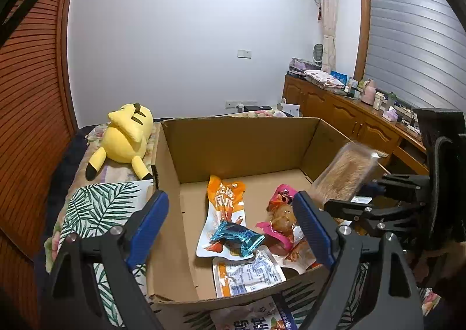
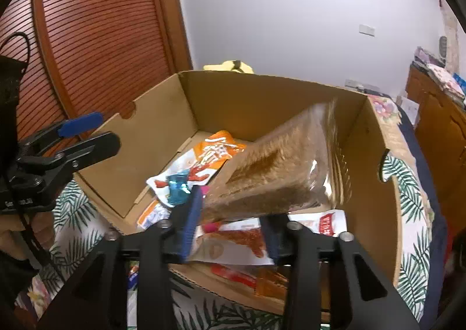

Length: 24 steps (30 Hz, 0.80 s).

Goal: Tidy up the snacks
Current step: 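Open the right tool to drop the grain bar into the box, then withdraw both open tools and move them to the packets beside the box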

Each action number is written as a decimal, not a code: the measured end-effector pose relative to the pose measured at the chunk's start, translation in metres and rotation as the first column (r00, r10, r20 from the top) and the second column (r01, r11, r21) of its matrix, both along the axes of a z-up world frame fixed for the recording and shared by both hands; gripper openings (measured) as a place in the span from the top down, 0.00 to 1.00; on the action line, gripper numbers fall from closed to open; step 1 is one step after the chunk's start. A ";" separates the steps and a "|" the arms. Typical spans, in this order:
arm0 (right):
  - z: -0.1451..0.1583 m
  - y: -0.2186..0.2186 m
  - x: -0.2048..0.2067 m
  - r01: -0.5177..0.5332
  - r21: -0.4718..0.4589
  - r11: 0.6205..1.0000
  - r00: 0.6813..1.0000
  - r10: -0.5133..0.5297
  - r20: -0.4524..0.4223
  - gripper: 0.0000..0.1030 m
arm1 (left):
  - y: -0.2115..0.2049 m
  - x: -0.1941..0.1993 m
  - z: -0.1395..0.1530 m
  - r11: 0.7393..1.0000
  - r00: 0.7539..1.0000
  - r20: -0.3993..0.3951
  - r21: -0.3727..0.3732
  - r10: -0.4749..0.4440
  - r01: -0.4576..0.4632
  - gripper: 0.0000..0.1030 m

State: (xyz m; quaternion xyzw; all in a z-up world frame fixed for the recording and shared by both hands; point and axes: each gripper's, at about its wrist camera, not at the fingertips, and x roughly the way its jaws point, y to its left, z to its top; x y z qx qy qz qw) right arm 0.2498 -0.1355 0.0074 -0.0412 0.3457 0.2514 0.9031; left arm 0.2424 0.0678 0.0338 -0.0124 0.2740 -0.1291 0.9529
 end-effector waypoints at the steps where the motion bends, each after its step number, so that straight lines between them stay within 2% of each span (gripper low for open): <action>1: 0.001 -0.002 0.000 0.009 0.001 1.000 1.000 -0.009 0.005 0.40 | 0.001 -0.001 0.000 1.000 1.000 0.000 -0.001 0.000 0.000 0.15; 10: 0.011 -0.008 -0.021 0.022 0.005 1.000 0.998 -0.022 0.056 0.39 | 0.009 -0.027 0.003 1.000 1.000 0.016 0.004 0.013 -0.013 0.15; 16: 0.025 -0.007 -0.061 0.002 0.022 1.000 0.992 -0.005 0.127 0.38 | 0.016 -0.059 0.002 0.999 0.999 0.043 0.026 0.022 -0.023 0.15; 24: 0.026 0.013 -0.120 -0.062 0.029 0.998 0.982 0.056 0.181 0.37 | 0.030 -0.091 -0.031 0.999 0.999 0.012 0.018 0.044 -0.045 0.14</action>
